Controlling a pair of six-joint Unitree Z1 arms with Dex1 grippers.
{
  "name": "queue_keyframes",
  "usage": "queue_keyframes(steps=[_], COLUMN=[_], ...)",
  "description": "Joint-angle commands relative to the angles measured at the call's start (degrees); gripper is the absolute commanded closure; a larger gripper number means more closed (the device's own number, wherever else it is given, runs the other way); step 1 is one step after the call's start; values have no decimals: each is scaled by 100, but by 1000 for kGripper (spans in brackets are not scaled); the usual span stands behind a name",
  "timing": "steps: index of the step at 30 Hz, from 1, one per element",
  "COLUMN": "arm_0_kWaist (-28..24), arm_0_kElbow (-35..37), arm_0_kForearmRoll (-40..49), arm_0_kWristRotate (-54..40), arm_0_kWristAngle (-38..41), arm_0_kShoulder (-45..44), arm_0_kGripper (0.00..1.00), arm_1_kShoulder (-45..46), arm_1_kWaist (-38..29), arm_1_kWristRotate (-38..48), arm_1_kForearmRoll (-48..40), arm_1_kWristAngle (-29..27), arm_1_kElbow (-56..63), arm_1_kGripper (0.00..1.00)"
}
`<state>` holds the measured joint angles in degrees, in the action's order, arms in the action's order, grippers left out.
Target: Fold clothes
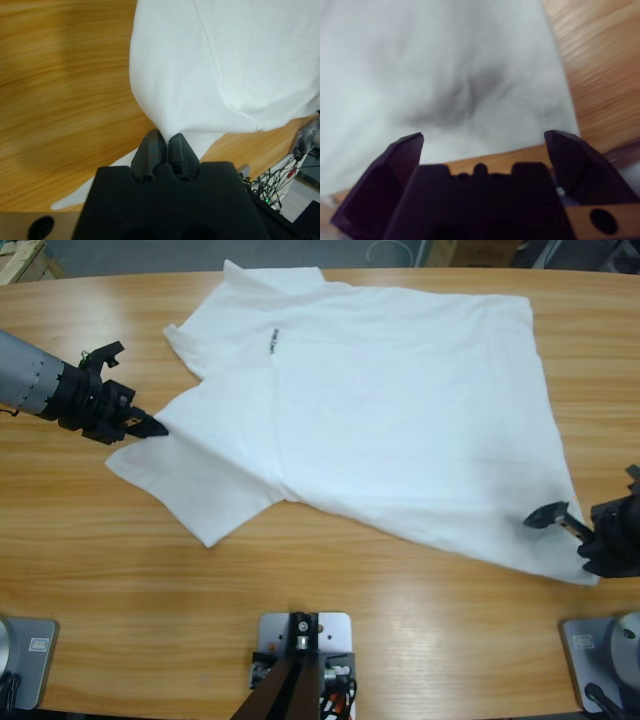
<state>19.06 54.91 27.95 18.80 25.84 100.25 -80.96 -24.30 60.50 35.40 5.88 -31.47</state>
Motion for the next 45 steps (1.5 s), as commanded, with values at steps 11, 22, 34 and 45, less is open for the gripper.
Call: queue_keyframes(steps=[11, 22, 34, 45], arm_0_kWaist=[24, -8, -91, -105], arm_0_kElbow=[-24, -34, -10, -15], arm_0_kForearmRoll=[79, 109, 176, 176], arm_0_kWristRotate=[-100, -123, -184, -232], arm_0_kWristAngle=[-53, -53, -53, -53], arm_0_kShoulder=[355, 311, 303, 338], arm_0_kGripper=[1000, 1000, 1000, 1000], arm_1_kShoulder=[-363, 13, -486, 159], arm_1_kWaist=[-374, -585, -910, -1193], arm_1_kWristRotate=[200, 542, 270, 1428], arm_1_kForearmRoll=[1118, 605, -272, -77], arm_1_kWristAngle=[-424, -482, 84, -285], arm_1_kElbow=[-729, -386, -230, -117], arm_1_kGripper=[0, 0, 11, 0])
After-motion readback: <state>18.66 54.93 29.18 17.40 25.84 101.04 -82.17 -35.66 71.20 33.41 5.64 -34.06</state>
